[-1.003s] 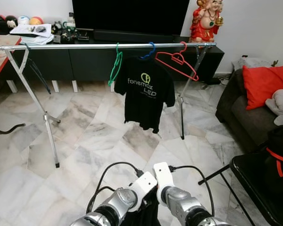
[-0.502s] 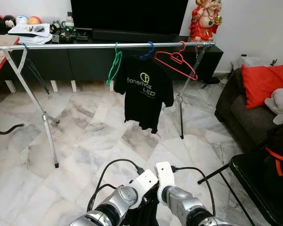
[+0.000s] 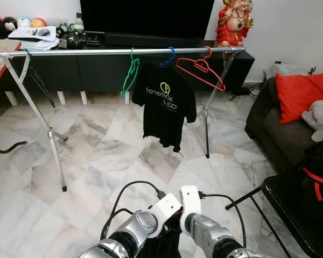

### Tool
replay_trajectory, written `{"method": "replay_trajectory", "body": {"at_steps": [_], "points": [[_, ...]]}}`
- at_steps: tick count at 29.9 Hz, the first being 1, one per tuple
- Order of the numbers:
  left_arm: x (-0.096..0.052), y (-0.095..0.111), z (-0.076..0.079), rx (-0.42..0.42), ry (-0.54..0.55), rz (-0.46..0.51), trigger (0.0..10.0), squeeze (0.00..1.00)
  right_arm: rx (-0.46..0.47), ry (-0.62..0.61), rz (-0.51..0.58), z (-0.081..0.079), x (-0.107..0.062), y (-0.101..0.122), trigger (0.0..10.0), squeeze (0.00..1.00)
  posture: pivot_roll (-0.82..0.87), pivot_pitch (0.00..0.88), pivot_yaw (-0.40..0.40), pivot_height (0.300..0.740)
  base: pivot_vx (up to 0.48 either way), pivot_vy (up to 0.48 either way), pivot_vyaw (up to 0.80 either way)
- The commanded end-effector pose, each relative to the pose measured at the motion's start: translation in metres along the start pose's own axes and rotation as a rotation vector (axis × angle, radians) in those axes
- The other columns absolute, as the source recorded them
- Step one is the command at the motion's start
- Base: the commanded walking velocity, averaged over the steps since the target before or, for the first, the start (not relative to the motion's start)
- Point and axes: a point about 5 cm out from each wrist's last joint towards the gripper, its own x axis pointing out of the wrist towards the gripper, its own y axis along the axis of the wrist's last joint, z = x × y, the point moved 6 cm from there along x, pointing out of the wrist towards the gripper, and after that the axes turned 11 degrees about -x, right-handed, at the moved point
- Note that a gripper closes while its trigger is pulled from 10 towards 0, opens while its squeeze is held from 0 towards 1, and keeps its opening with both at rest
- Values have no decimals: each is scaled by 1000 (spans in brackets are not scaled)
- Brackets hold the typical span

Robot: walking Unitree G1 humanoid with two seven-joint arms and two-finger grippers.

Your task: Hang hanger

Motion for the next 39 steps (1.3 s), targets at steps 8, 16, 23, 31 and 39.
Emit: {"method": "replay_trajectory", "body": {"at_steps": [8,16,23,31,39], "points": [[2,-21,25,123,-107,-54,10000,0,-422,9,-3,-4,0,10,10000,0,55,70,-146,740,0,0,0],[1,-26,22,154,-91,-82,10000,0,-335,-50,-12,11,-1,9,10000,0,56,70,-155,740,0,0,0],[2,-14,17,122,-55,-31,10000,0,-364,-51,-45,14,-2,1,10000,0,60,66,-162,740,0,0,0],[2,3,18,57,-68,49,10000,0,-349,-69,-86,21,-3,-9,10000,0,62,61,-168,740,0,0,0],[2,4,23,67,-94,54,10000,0,-268,-128,-79,33,-5,-7,10000,0,65,59,-168,740,0,0,0]]}}
